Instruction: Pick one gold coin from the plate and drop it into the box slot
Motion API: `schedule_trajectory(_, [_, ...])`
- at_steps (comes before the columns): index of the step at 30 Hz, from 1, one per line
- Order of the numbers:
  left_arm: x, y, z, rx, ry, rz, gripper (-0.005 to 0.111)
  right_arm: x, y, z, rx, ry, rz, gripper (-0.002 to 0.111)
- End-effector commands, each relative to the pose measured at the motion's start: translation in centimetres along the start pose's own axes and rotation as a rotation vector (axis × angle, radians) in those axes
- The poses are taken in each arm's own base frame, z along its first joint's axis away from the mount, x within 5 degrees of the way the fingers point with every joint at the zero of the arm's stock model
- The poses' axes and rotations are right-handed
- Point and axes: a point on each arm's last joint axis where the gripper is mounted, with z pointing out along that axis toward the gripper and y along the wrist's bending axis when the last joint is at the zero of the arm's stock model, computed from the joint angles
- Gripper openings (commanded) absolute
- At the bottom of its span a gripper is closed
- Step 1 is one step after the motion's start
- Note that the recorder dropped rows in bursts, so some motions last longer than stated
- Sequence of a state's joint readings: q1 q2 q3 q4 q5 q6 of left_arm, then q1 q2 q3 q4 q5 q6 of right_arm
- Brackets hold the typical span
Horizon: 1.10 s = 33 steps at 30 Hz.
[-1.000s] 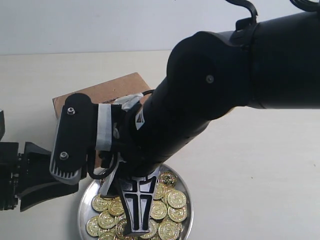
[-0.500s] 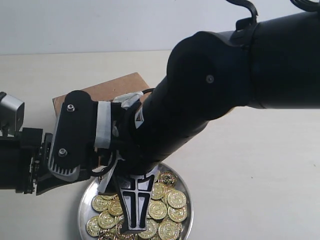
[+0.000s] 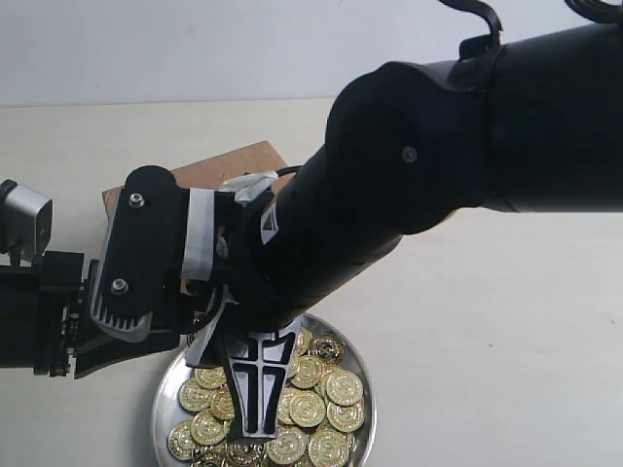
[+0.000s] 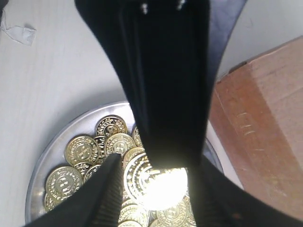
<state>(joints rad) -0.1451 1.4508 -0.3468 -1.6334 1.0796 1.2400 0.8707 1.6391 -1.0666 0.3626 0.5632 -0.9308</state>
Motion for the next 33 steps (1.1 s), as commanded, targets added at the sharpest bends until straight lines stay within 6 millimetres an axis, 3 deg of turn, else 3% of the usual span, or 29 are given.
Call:
schedule_trajectory(1, [-0.1,-0.2,0.1,0.02,-0.002,0.013,0.049,-0.4,-0.3,-0.4,0.041,-0.038,-0.002,0.027])
schedule_trajectory(13, [-0.7,-1.6,1.7,0.021,0.023,0.079,0.049,-0.5,-0.4,-0.4,0.055,-0.049,0.018,0.027])
schedule_trajectory(33, [-0.1,-1.8,1.6,0.03,0.103,0.088,0.049,-0.5,-0.4,-0.4,0.059,-0.046,0.027,0.027])
